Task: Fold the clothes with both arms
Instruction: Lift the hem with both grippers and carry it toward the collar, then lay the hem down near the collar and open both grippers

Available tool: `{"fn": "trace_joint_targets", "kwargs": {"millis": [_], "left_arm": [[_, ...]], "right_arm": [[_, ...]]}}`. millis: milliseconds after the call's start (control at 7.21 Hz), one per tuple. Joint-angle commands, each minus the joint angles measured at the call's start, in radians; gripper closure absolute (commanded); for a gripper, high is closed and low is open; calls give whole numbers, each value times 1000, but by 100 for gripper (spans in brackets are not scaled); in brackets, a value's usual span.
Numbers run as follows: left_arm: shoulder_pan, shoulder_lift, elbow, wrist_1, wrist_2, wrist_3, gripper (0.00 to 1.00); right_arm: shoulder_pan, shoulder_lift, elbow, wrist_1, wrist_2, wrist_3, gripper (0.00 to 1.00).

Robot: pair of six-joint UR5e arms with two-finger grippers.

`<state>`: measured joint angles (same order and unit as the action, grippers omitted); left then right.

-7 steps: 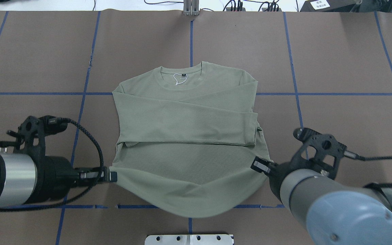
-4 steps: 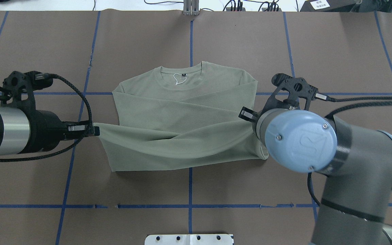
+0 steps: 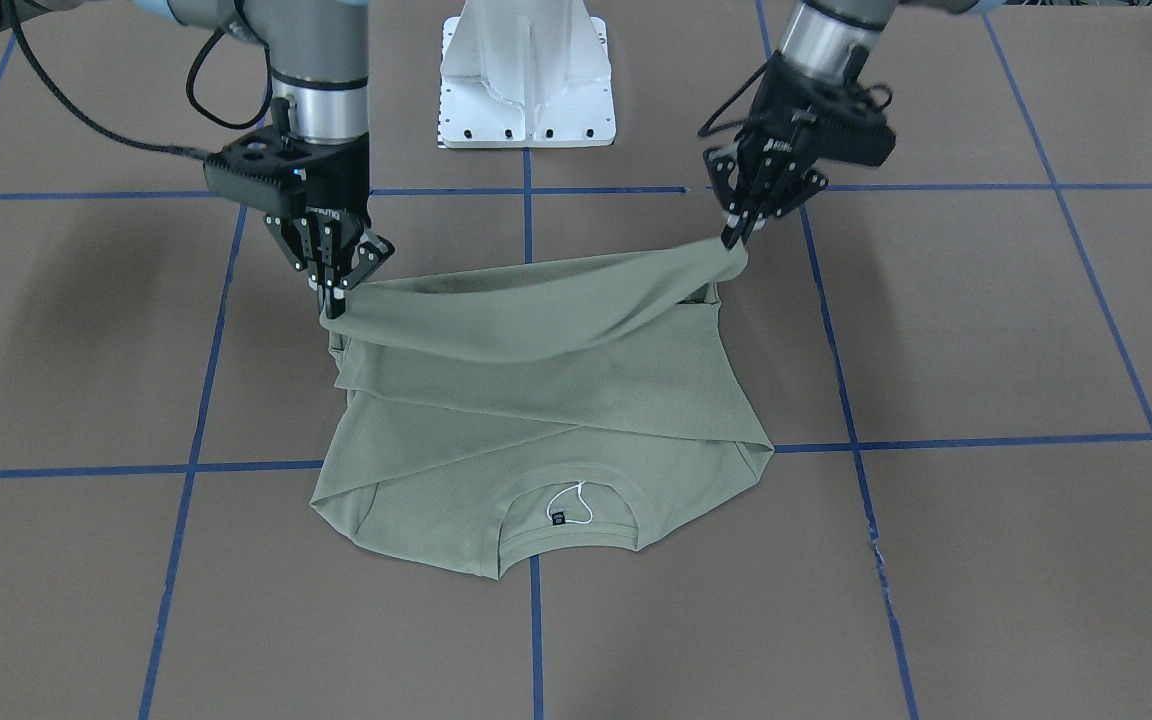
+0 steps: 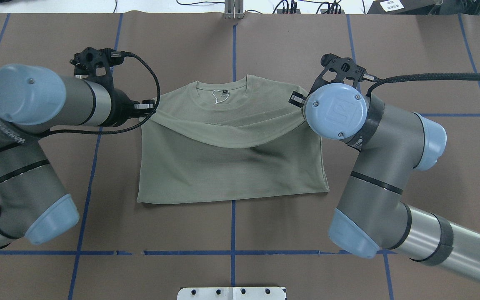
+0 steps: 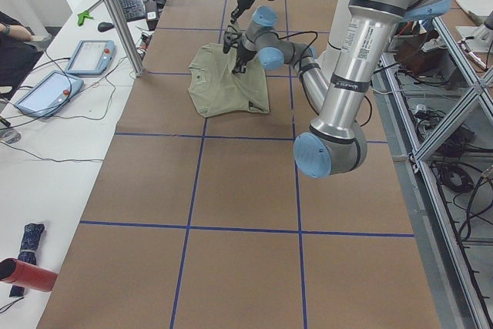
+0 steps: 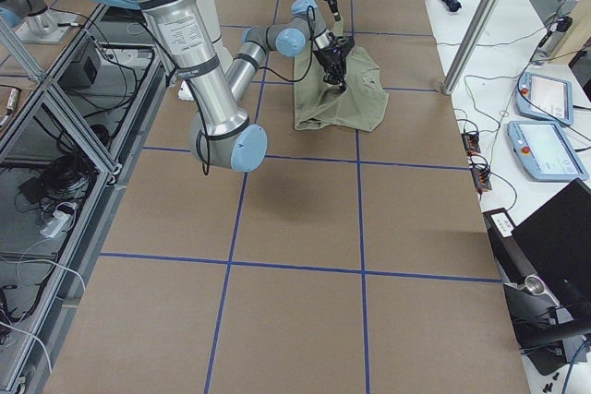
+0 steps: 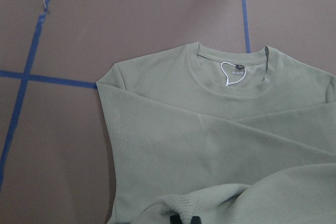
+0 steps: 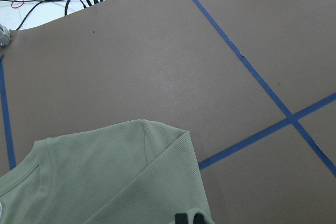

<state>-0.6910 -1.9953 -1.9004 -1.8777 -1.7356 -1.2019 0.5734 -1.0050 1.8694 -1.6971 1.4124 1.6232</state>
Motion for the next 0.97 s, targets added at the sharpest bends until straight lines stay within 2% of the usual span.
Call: {"fn": "trace_joint_targets", "kwargs": {"millis": [0, 277, 555, 832], "left_arm": [[-36, -23, 136, -87, 1, 59, 100], [-38, -25, 219, -144, 2, 79, 100], [-41, -31, 321, -220, 2, 82, 100], [-90, -33, 331, -245, 1, 151, 100]], "right_arm": [[26, 78, -174, 94, 4, -13, 100], [65, 175, -371, 186, 29, -16, 100], [91, 178, -433, 226, 40, -66, 100], [138, 177, -437, 226, 89, -106, 100]]}}
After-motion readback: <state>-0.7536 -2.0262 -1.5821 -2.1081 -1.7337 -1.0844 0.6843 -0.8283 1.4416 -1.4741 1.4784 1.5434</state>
